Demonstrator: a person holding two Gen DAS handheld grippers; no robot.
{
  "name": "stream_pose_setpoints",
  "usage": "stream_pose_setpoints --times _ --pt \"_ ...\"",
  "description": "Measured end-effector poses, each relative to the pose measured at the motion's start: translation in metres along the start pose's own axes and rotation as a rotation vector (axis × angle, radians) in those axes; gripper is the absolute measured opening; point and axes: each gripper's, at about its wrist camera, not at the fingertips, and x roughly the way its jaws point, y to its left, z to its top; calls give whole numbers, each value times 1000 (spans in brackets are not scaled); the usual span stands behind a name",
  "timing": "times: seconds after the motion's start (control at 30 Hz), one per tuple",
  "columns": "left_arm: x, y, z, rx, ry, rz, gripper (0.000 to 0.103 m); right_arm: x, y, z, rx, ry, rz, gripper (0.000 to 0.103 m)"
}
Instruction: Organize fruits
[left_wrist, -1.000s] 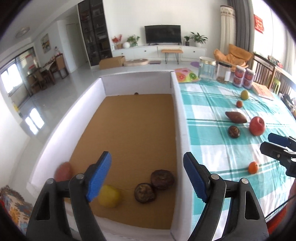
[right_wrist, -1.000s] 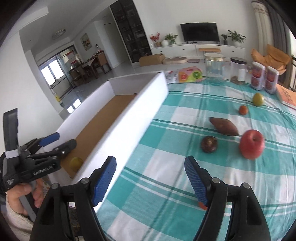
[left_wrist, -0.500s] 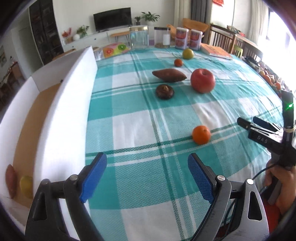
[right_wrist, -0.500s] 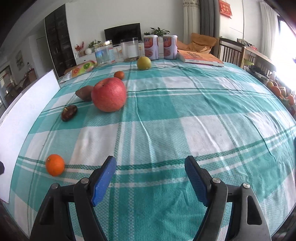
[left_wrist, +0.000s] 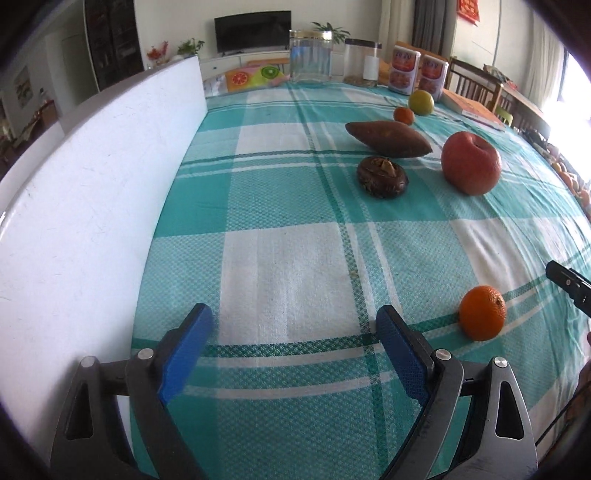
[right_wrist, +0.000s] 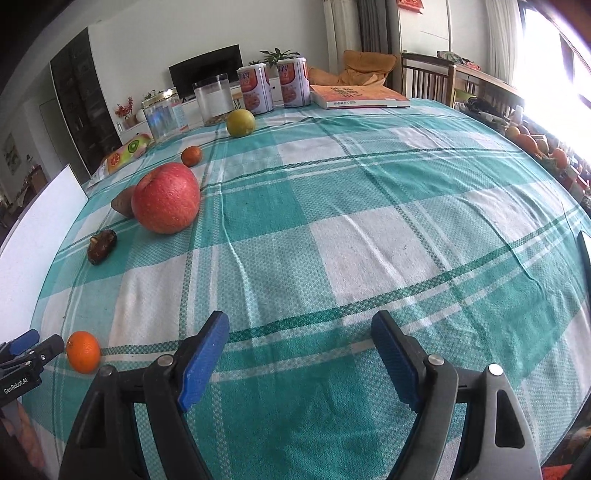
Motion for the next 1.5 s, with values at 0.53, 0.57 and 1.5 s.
stream_pose_setpoints --times 0.53,0.57,1.5 --pt "5 -1 2 2 2 2 97 4 5 0 -18 16 6 91" --pt "5 -1 2 3 2 2 97 4 5 1 -22 19 2 91" --pt "5 -1 2 2 2 1 98 10 15 0 -87 58 -45 99"
